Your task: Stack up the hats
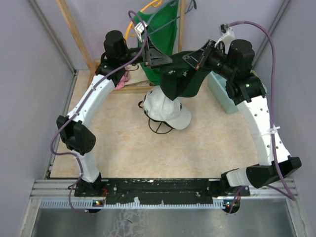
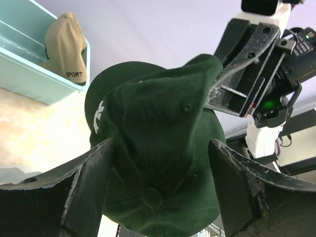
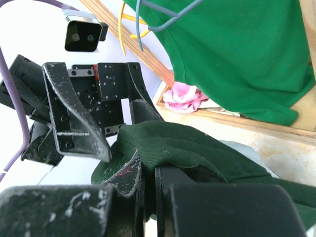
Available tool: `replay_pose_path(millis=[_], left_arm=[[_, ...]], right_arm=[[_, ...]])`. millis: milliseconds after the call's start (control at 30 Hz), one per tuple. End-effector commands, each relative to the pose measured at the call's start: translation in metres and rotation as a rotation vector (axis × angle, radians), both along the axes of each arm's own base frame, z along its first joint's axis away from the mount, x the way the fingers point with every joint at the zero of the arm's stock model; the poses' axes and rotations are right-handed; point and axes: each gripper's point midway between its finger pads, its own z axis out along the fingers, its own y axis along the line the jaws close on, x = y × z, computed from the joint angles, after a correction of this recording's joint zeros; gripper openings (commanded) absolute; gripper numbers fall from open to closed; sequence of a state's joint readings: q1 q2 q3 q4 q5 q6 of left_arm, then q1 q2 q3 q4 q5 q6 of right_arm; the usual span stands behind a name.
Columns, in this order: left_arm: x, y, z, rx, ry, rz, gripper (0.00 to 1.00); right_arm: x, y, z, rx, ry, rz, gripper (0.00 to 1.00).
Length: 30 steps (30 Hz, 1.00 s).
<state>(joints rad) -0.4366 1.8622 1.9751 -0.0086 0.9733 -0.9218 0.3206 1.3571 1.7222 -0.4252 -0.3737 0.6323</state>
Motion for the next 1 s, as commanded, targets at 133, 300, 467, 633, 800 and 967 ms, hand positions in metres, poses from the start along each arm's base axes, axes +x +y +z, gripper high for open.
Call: replay_pose_path(millis=[133, 300, 467, 633, 800, 967], left_arm=[[-0.028, -0.018, -0.009, -0.006, -0.009, -0.163, 0.57], [-0.027, -0.016, -0.004, -0.048, -0.092, -0.166, 0.15], [-0.011, 0.002, 0.016, -0.073, -0.307, -0.129, 0.1], [0.004, 0.03, 0.032, -0.05, -0.511, -0.107, 0.09], [0.022, 0.048, 0.032, 0.022, -0.675, -0.048, 0.1], [0.033, 0.051, 0.037, 0.082, -0.876, -0.021, 0.04]], right_arm=[[0.004, 0.02, 0.034, 0.056, -0.101, 0.056, 0.0], [0.002, 0.02, 0.042, 0.038, -0.108, 0.062, 0.0], [-0.001, 0.02, 0.029, -0.017, -0.052, 0.091, 0.41], [-0.005, 0.006, 0.014, 0.143, 0.042, 0.175, 0.52], [-0.008, -0.013, 0.017, 0.35, 0.105, 0.268, 0.55], [-0.023, -0.006, 0.033, 0.54, 0.116, 0.446, 0.66]])
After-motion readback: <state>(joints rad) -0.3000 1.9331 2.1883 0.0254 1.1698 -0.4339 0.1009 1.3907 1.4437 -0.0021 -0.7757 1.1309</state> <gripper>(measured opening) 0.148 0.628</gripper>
